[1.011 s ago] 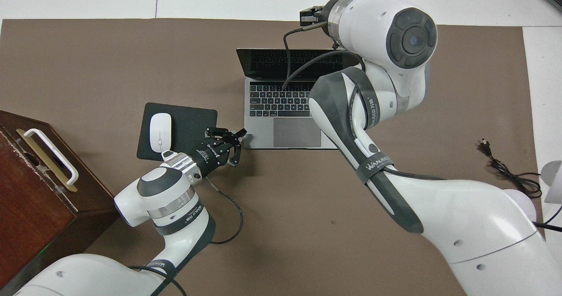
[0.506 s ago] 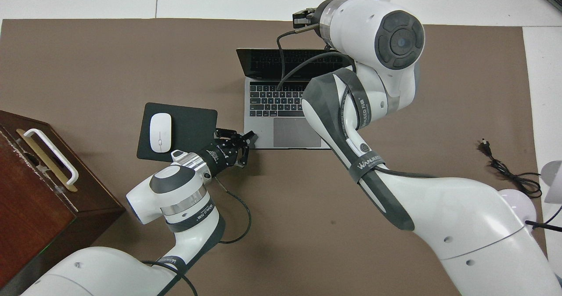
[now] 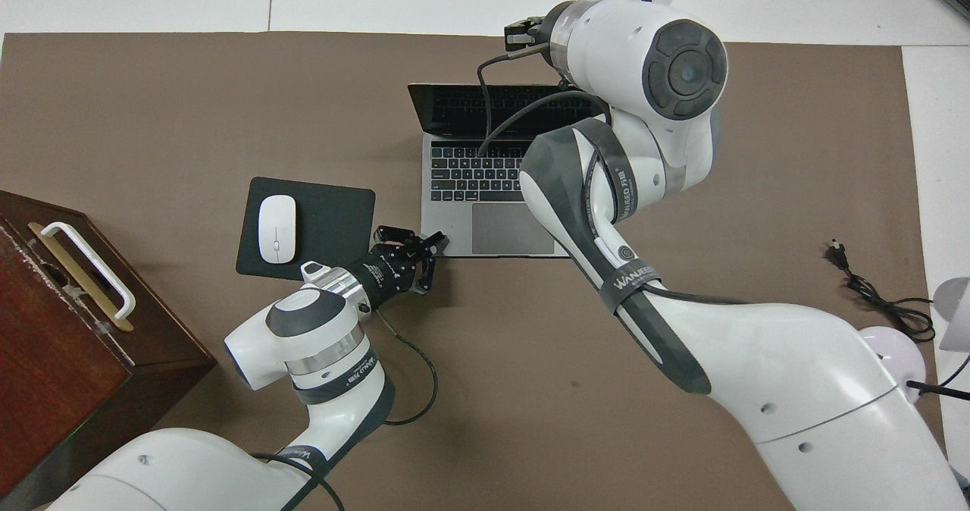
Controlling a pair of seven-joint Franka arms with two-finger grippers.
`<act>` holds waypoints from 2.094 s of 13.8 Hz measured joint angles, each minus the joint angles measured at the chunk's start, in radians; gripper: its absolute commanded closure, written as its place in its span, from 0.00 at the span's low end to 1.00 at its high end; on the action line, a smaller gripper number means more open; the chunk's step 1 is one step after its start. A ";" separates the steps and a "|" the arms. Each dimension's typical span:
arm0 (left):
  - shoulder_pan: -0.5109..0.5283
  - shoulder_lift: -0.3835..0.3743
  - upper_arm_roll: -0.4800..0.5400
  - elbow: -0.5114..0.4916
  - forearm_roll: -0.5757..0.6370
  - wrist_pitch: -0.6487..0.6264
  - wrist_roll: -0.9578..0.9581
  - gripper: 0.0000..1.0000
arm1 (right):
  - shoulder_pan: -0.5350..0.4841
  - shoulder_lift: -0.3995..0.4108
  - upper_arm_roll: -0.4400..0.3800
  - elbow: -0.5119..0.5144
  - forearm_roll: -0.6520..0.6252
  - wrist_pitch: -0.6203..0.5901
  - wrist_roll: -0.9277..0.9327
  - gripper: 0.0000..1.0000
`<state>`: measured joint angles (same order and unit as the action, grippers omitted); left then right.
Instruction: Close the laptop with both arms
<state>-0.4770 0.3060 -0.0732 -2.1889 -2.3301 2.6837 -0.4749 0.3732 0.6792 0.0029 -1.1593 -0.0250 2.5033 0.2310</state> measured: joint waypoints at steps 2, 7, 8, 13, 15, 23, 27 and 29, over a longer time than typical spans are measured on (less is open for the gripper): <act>0.000 0.000 0.000 0.000 0.000 0.000 0.003 1.00 | 0.001 0.007 0.001 0.001 0.000 -0.001 0.000 1.00; 0.000 0.000 0.000 0.000 -0.008 0.000 0.003 1.00 | -0.002 0.012 0.026 0.004 0.000 -0.069 0.004 1.00; 0.000 0.000 0.000 -0.001 -0.011 -0.001 0.003 1.00 | -0.002 0.012 0.031 0.006 0.000 -0.086 0.006 1.00; 0.003 0.000 0.002 -0.008 -0.043 -0.018 0.005 1.00 | -0.004 0.012 0.041 0.007 0.005 -0.146 0.012 1.00; 0.007 0.000 0.007 -0.022 -0.071 -0.054 0.045 1.00 | -0.005 0.012 0.041 0.007 0.007 -0.165 0.015 1.00; 0.027 0.002 0.009 -0.058 -0.119 -0.152 0.167 1.00 | -0.005 0.013 0.042 0.008 0.051 -0.239 0.016 1.00; 0.031 0.004 0.013 -0.070 -0.133 -0.188 0.184 1.00 | -0.005 0.013 0.042 0.009 0.052 -0.268 0.017 1.00; 0.042 0.008 0.012 -0.082 -0.143 -0.228 0.211 1.00 | -0.005 0.013 0.043 0.009 0.053 -0.280 0.017 1.00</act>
<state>-0.4349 0.3141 -0.0613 -2.2709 -2.4734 2.4560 -0.2641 0.3679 0.6918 0.0456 -1.1500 0.0283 2.2238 0.2479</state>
